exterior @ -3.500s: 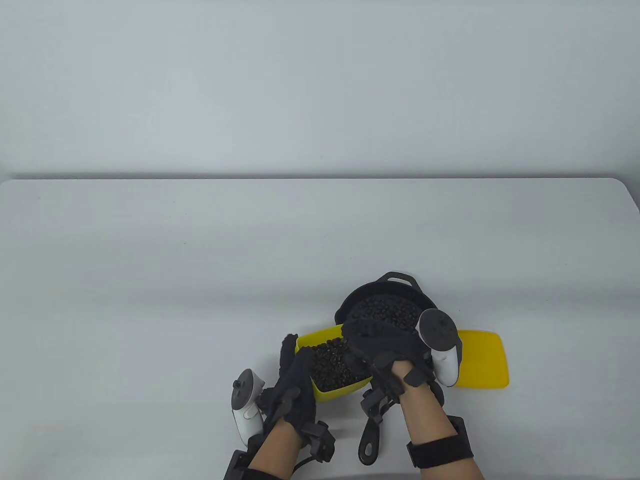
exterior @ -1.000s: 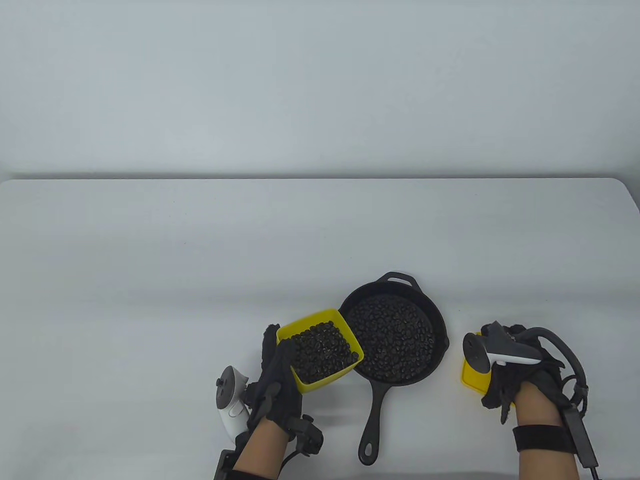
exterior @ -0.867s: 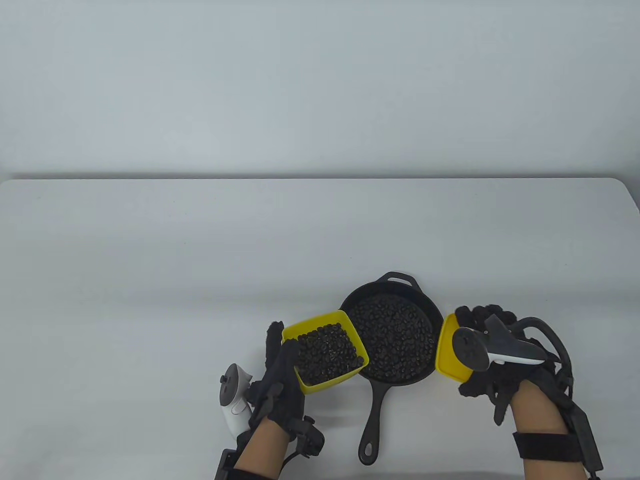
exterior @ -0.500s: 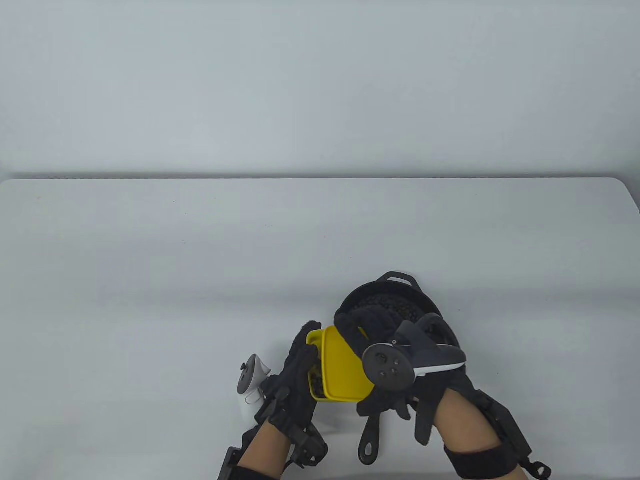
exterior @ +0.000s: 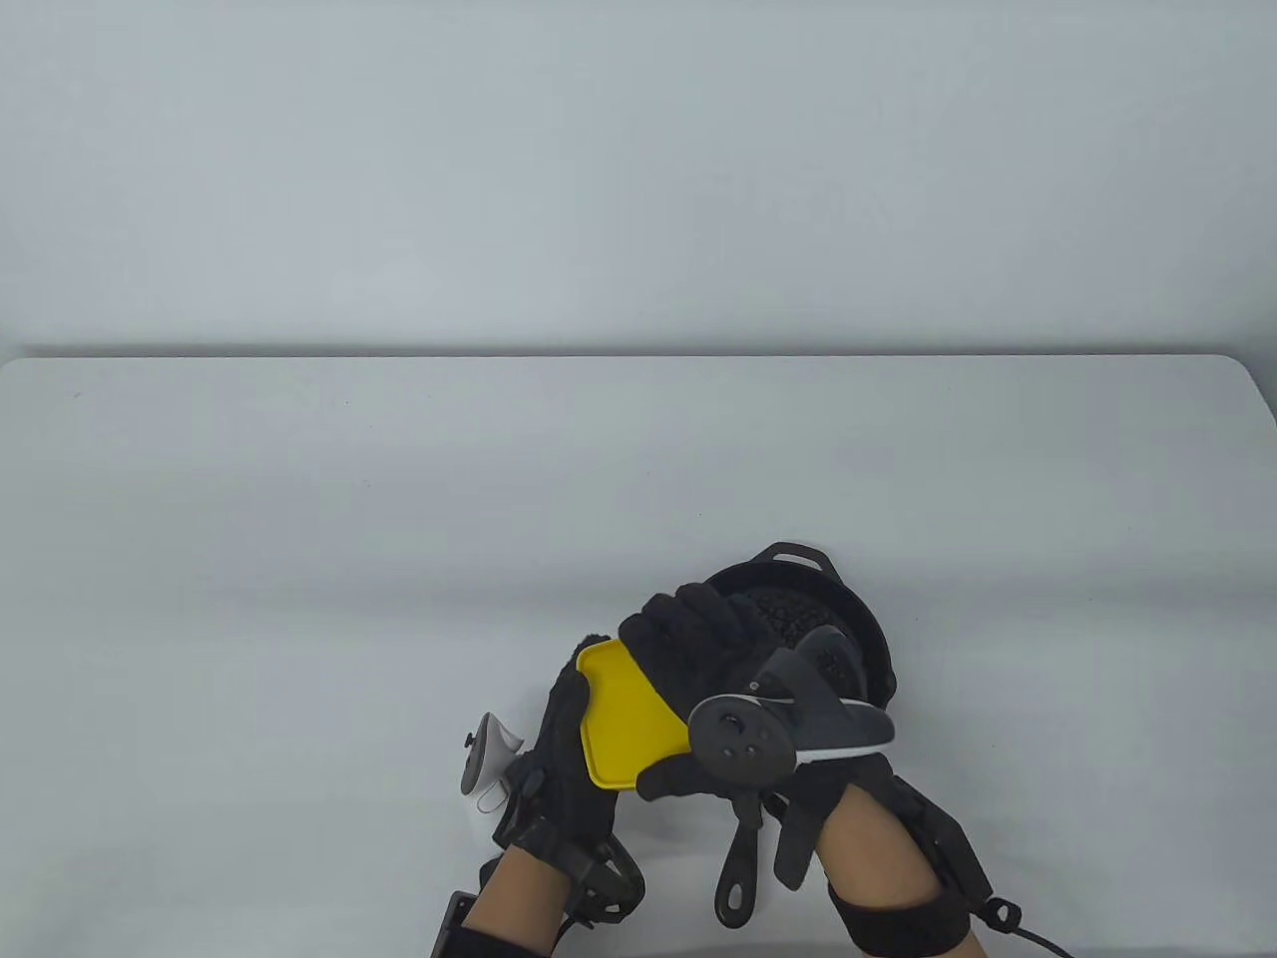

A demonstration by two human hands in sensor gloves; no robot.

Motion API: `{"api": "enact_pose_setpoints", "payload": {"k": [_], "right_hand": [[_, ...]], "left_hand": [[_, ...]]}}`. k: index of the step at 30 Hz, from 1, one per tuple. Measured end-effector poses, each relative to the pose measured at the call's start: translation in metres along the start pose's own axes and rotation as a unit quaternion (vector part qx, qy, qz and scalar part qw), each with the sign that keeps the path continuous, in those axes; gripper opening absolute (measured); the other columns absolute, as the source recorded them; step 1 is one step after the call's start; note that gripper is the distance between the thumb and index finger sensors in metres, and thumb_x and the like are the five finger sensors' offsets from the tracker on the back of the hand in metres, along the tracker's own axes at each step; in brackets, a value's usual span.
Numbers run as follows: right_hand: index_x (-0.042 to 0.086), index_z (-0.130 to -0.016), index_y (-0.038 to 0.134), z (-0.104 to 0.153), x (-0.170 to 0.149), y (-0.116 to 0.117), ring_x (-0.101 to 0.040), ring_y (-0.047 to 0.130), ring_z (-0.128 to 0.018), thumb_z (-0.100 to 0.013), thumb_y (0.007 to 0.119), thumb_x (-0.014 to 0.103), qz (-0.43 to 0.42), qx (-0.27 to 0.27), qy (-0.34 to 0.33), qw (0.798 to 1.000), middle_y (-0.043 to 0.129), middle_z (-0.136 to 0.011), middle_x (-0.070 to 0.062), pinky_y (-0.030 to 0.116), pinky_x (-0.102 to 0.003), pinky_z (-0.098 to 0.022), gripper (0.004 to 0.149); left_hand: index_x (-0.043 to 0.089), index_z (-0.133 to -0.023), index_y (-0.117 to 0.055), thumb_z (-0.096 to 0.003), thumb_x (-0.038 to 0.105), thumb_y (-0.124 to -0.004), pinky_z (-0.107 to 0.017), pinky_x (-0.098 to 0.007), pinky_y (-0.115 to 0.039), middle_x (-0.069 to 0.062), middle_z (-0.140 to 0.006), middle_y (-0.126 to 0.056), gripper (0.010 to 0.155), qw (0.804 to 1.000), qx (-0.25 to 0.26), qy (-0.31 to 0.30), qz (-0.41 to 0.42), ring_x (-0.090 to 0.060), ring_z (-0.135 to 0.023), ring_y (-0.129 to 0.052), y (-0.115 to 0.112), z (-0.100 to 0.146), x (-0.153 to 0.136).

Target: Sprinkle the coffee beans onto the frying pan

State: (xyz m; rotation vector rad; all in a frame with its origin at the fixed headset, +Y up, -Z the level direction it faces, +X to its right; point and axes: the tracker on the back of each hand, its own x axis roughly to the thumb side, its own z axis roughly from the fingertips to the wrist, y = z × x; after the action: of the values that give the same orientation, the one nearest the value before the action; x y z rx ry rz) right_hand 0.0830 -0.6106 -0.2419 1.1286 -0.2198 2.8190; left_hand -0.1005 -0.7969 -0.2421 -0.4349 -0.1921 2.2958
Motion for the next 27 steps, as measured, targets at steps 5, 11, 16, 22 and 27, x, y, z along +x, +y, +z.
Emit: {"api": "enact_pose_setpoints", "payload": {"k": [5,11,16,22,27], "right_hand": [[0.0,-0.114,0.035,0.035,-0.036,0.028,-0.062,0.077,-0.081,-0.054,0.053,0.071,-0.134,-0.152,0.113,0.973,0.039,-0.111,-0.032,0.08,-0.055,-0.047,0.095],[0.006,-0.107,0.001,0.047,-0.051,0.091,-0.05,0.098,-0.037,-0.056,0.048,0.077,-0.457,-0.135,0.149,0.866,0.006,-0.1,-0.042,0.089,-0.03,-0.015,0.1],[0.012,-0.101,-0.008,0.048,-0.04,0.123,-0.045,0.095,-0.038,-0.061,0.058,0.059,-0.652,-0.1,0.086,0.747,-0.003,-0.096,-0.039,0.087,-0.03,-0.018,0.09],[0.009,-0.099,-0.013,0.057,-0.06,0.123,-0.04,0.095,-0.043,-0.062,0.043,0.055,-0.574,-0.123,0.115,0.801,-0.004,-0.097,-0.036,0.087,-0.026,-0.022,0.081],[0.01,-0.1,-0.012,0.064,-0.069,0.136,-0.043,0.093,-0.045,-0.062,0.044,0.054,-0.595,-0.129,0.133,0.782,-0.005,-0.097,-0.034,0.086,-0.029,-0.023,0.081]], "left_hand": [[0.039,-0.109,-0.017,-0.0463,0.081,-0.062,-0.063,-0.046,-0.079,-0.018,-0.106,-0.044,0.088,0.999,0.026,-0.021,-0.008,-0.044,-0.088,-0.077,0.008,0.002,0.003],[0.04,-0.109,-0.018,-0.0449,0.082,-0.061,-0.064,-0.046,-0.079,-0.016,-0.107,-0.044,0.088,0.999,-0.007,-0.044,0.003,-0.043,-0.088,-0.077,0.0,0.0,0.002],[0.039,-0.109,-0.015,-0.0456,0.081,-0.062,-0.064,-0.047,-0.077,-0.016,-0.109,-0.043,0.09,0.999,-0.029,-0.04,-0.001,-0.045,-0.087,-0.076,-0.002,-0.002,-0.001],[0.04,-0.103,0.003,-0.0422,0.086,-0.056,-0.064,-0.052,-0.07,-0.02,-0.111,-0.034,0.097,0.983,-0.02,-0.014,-0.18,-0.05,-0.09,-0.067,-0.003,0.001,0.006],[0.036,-0.103,0.001,-0.0434,0.082,-0.05,-0.054,-0.046,-0.079,-0.021,-0.098,-0.056,0.091,0.956,-0.024,0.031,-0.29,-0.044,-0.077,-0.081,-0.006,0.003,-0.001]]}}
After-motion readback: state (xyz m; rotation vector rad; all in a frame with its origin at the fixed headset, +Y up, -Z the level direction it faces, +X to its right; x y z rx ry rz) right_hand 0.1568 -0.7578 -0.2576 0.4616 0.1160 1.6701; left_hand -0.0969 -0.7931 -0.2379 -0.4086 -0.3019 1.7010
